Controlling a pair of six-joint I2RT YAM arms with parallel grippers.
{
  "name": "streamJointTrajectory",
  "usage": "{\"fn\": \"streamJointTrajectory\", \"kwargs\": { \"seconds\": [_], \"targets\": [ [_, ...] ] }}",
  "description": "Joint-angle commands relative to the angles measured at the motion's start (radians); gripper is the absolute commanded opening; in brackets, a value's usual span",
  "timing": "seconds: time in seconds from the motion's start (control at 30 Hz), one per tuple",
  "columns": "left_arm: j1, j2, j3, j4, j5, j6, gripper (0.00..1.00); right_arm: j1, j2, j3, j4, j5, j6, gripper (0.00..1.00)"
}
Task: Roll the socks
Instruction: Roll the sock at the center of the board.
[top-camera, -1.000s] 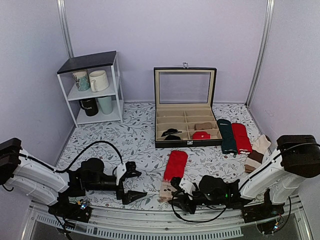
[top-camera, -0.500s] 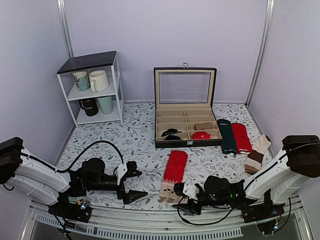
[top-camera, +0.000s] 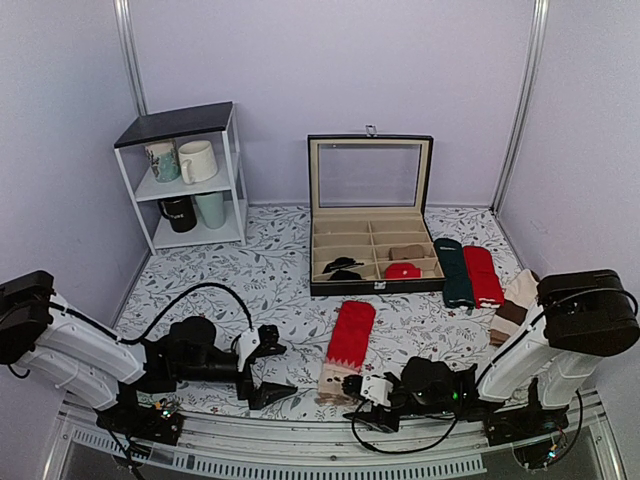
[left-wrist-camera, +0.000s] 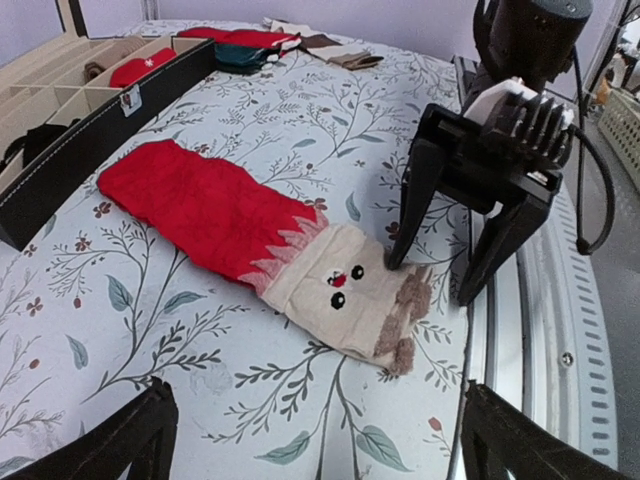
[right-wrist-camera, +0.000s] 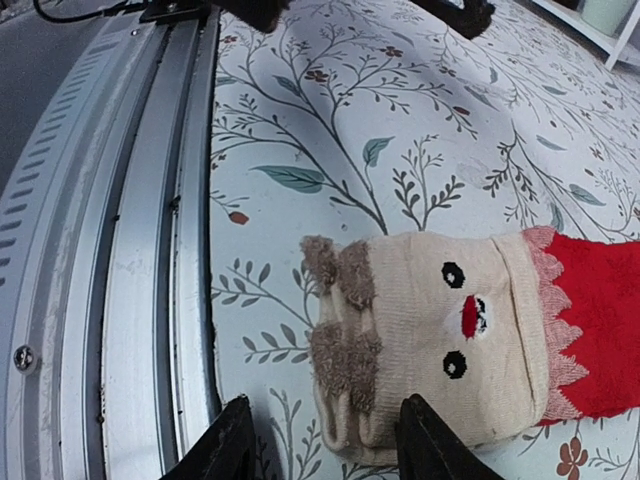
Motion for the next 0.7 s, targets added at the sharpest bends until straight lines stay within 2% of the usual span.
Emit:
{"fn": "streamJointTrajectory", "kwargs": {
  "seconds": [0.0, 0.1, 0.23, 0.3, 0.47, 0.53, 0.67],
  "targets": [
    [-0.013, 0.005, 0.021, 0.006, 0.017, 0.019, 1.0, -0.005, 0.066, 0.0, 0.028, -0.002, 0.025, 0.44],
    [-0.013, -0.001, 0.019, 0.005, 0.02, 0.022, 0.99, -0.005, 0.078, -0.027, 0.053, 0.024, 0.078, 0.35],
    [-0.015, -0.005, 0.02, 0.004, 0.052, 0.024, 0.99, -0.001, 0.076, -0.032, 0.023, 0.036, 0.143, 0.29],
    [-0.016, -0.003, 0.019, 0.005, 0.068, 0.026, 0.99, -0.001, 0.078, -0.023, -0.01, 0.02, 0.166, 0.18],
    [-0.025, 0.0, 0.025, 0.005, 0.088, 0.057, 0.98, -0.001, 0.075, -0.023, -0.026, -0.007, 0.259, 0.05],
    [-0.029, -0.002, 0.03, 0.007, 0.102, 0.068, 0.98, -0.004, 0.074, -0.025, -0.028, -0.025, 0.305, 0.01],
    [-0.039, 0.005, 0.043, 0.034, 0.158, 0.095, 0.95, -0.038, 0.075, -0.018, -0.052, -0.122, 0.486, 0.0]
  ]
}}
